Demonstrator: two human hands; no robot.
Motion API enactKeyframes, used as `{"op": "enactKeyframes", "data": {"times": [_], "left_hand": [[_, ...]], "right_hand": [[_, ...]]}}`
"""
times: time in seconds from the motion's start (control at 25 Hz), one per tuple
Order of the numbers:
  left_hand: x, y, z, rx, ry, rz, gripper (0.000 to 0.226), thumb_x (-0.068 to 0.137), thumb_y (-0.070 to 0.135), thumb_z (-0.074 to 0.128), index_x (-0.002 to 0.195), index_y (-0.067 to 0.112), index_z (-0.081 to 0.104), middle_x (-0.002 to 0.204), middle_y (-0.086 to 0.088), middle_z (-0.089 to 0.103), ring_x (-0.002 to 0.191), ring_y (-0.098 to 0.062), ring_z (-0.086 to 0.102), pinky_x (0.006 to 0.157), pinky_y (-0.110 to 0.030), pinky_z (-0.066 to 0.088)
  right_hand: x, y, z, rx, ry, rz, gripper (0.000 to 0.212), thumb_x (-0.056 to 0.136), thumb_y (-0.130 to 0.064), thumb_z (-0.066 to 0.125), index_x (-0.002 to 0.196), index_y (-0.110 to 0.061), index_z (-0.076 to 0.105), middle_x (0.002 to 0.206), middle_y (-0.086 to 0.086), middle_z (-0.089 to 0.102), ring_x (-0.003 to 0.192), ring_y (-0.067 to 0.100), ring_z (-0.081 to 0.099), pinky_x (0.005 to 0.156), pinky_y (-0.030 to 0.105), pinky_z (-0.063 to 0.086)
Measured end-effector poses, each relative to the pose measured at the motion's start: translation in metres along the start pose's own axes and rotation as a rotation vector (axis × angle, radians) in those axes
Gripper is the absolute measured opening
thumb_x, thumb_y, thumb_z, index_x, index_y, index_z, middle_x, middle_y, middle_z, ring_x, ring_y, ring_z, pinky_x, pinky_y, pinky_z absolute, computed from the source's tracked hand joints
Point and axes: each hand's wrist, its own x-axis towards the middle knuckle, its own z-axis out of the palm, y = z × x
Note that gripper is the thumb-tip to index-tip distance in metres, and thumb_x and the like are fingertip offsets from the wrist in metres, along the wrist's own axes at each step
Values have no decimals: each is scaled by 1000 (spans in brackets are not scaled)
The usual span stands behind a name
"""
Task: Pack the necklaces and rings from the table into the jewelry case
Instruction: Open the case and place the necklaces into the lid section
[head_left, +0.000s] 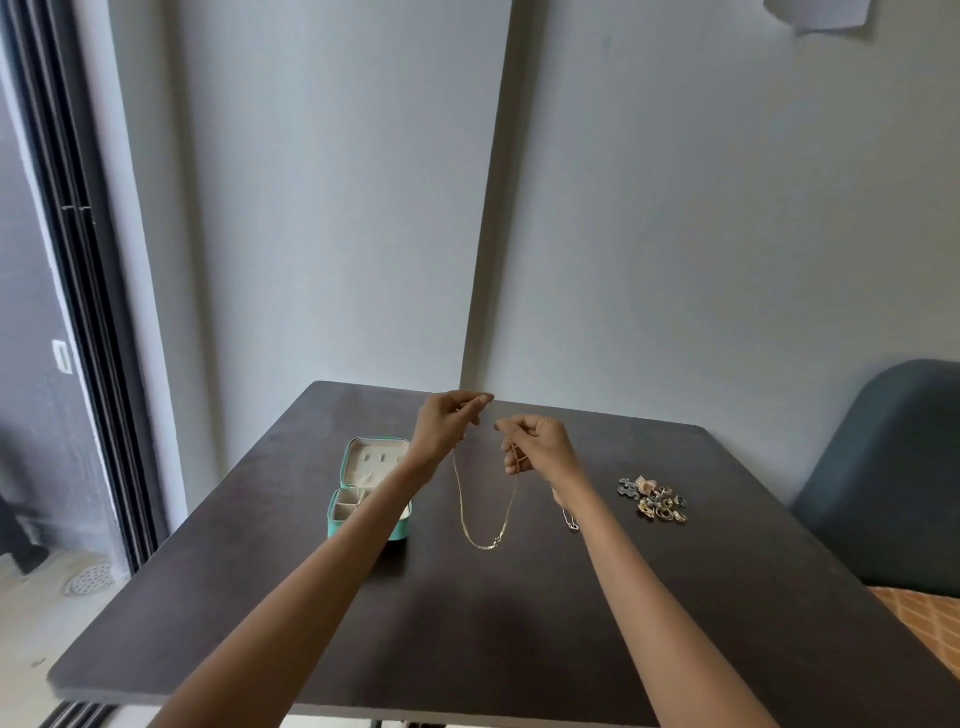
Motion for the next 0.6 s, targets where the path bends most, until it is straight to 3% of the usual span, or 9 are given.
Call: {"op": "enactKeyframes", "data": {"times": [0.24, 0.36, 0.52, 0.6], "left_hand": [[18, -44, 28, 200, -41, -175, 20, 90, 23, 61, 94, 7, 72, 67, -4, 59, 45, -13, 47, 40, -16, 42], [31, -67, 41, 352, -77, -256, 20, 90, 20, 60, 92, 3, 72, 74, -8, 64, 50, -18, 56, 53, -25, 50], [53, -95, 54, 575, -131, -248, 20, 89, 18, 61, 100, 6, 73, 101, -12, 72, 94, -28, 66, 82, -34, 50], [61, -110, 59, 654, -162, -267, 21, 89, 20, 61, 103, 8, 72, 107, -11, 71, 102, -28, 63, 86, -36, 49]], "right_hand": [[25, 53, -4, -113, 117, 131, 15, 89, -16, 62, 77, -7, 66, 62, 7, 58, 49, 13, 55, 52, 27, 54], [46, 74, -2, -271, 136, 216, 21, 88, -14, 62, 69, -7, 65, 64, 11, 59, 52, 16, 55, 65, 38, 57], [68, 94, -2, -559, 150, 258, 35, 85, -20, 62, 51, -15, 58, 61, 11, 60, 63, 28, 62, 67, 37, 53], [76, 105, -4, -677, 139, 274, 37, 85, -19, 60, 48, -17, 56, 65, 12, 59, 75, 32, 63, 64, 30, 45]]}}
